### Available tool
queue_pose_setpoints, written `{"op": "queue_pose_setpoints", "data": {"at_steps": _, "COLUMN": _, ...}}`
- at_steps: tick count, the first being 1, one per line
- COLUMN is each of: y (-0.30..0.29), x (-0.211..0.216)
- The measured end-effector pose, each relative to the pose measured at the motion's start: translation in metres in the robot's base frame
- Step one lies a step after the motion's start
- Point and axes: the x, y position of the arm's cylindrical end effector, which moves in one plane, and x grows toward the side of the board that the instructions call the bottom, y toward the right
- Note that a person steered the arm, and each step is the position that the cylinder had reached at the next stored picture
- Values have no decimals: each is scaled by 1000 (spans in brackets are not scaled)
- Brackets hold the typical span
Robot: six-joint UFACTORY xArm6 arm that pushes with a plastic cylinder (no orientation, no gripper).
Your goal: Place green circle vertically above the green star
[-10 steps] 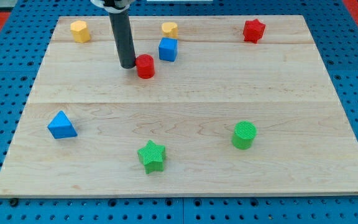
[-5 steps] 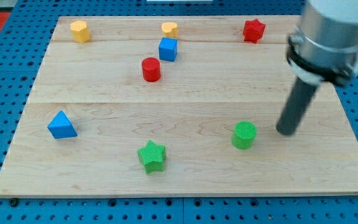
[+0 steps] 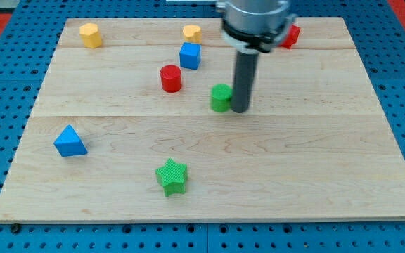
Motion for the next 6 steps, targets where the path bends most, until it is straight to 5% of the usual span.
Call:
{"op": "queue_pose_setpoints", "data": {"at_steps": 1, "y": -22, "x": 11}}
{"op": "queue_pose_setpoints", "data": {"at_steps": 3, "y": -4, "x": -33}}
{"op": "queue_pose_setpoints", "data": {"at_steps": 6, "y": -49, "x": 65}}
